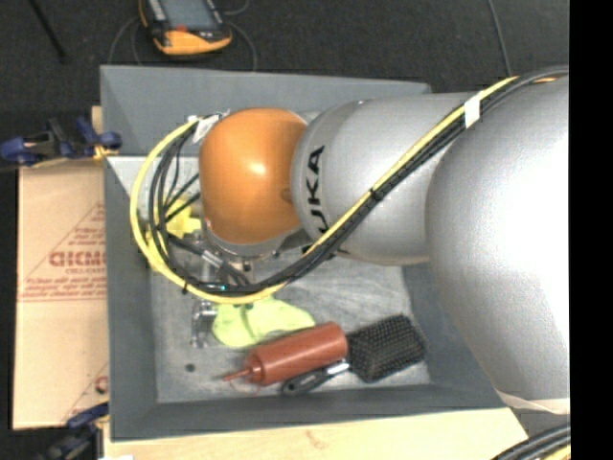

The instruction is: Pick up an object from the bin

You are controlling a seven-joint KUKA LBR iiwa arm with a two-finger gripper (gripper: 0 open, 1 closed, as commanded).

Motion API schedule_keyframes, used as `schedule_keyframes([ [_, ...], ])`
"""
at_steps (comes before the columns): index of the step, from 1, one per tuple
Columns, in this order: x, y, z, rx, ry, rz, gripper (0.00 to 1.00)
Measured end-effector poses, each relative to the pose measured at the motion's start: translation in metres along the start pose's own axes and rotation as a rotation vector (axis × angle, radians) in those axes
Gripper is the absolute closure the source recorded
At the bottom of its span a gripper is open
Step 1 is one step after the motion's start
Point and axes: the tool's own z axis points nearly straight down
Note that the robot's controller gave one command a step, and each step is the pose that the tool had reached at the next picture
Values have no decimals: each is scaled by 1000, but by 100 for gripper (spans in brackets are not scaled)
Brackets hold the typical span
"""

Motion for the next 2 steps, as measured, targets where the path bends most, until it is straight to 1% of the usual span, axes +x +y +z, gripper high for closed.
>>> schedule_keyframes([
  [1, -2, -1, -4, -2, -7, 3, 0],
  [2, 26, -45, 38, -1, -11, -77, 0],
])
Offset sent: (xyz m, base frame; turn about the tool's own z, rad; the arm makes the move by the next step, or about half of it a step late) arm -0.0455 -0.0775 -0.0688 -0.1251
